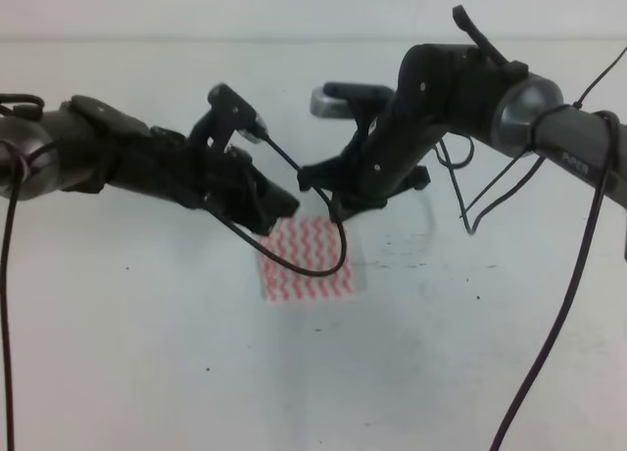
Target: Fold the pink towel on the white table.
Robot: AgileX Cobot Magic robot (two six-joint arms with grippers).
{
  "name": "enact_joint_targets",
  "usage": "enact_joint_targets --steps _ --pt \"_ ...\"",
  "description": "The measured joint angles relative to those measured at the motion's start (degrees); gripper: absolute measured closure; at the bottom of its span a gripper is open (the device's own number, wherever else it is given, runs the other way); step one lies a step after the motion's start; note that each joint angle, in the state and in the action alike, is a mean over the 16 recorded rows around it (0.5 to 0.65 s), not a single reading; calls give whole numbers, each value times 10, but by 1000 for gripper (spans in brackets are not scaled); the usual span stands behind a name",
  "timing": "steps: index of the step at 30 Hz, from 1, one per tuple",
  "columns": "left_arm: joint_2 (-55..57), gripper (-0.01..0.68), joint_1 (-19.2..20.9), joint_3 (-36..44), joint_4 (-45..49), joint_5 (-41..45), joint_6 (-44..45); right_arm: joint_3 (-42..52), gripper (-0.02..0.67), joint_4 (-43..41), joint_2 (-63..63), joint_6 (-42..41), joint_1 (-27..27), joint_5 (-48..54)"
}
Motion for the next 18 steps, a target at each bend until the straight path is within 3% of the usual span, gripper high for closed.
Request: enact_joint_targets --steps 18 --pt "34 677 -1 5 53 70 -72 1 666 16 19 -18 1 75"
